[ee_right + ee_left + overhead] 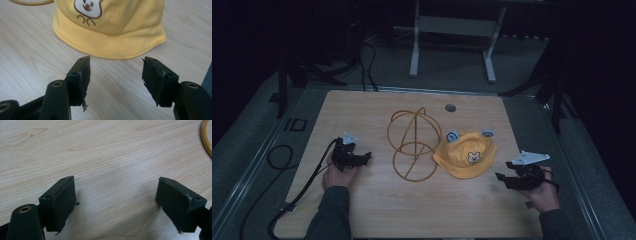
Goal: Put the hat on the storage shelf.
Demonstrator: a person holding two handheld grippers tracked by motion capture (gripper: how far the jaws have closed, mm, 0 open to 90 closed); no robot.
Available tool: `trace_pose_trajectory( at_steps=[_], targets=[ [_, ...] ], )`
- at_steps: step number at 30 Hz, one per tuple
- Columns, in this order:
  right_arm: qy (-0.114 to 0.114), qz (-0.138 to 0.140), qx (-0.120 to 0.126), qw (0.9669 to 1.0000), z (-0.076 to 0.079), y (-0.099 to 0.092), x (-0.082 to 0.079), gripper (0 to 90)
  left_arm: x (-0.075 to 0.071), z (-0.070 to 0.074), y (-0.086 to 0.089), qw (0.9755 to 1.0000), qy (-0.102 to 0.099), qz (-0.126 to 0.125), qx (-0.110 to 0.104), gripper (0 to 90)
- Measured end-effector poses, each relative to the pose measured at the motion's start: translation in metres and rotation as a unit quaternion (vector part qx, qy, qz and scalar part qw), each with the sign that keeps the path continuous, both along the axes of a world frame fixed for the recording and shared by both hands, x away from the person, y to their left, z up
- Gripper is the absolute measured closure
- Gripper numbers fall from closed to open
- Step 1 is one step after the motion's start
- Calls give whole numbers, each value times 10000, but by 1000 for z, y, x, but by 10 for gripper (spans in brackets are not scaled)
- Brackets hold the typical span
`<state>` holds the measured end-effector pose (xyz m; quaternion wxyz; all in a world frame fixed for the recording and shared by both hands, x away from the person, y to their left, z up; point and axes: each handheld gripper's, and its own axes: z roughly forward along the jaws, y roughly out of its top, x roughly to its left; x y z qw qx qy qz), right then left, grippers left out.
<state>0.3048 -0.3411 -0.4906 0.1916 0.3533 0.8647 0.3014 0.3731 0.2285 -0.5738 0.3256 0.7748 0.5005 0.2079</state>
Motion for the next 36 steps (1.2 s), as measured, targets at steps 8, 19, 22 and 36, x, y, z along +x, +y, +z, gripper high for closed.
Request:
trace_pose_trajectory(
  at_steps=[8, 19, 22, 36],
  targets=[
    [45, 234, -193, 9995, 8, 9, 12, 407, 0, 0, 0, 10000, 1, 25, 2, 165],
    [233, 763, -315, 9963, 21, 19, 26, 424, 0, 0, 0, 10000, -1, 28, 1, 165],
    [212, 818, -353, 9958, 27, 19, 29, 423, 0, 0, 0, 10000, 3, 30, 3, 165],
    [208, 1028, -306, 9940, 34, 30, 46, 439, 1, 0, 0, 10000, 10, 41, 11, 165]
  ],
)
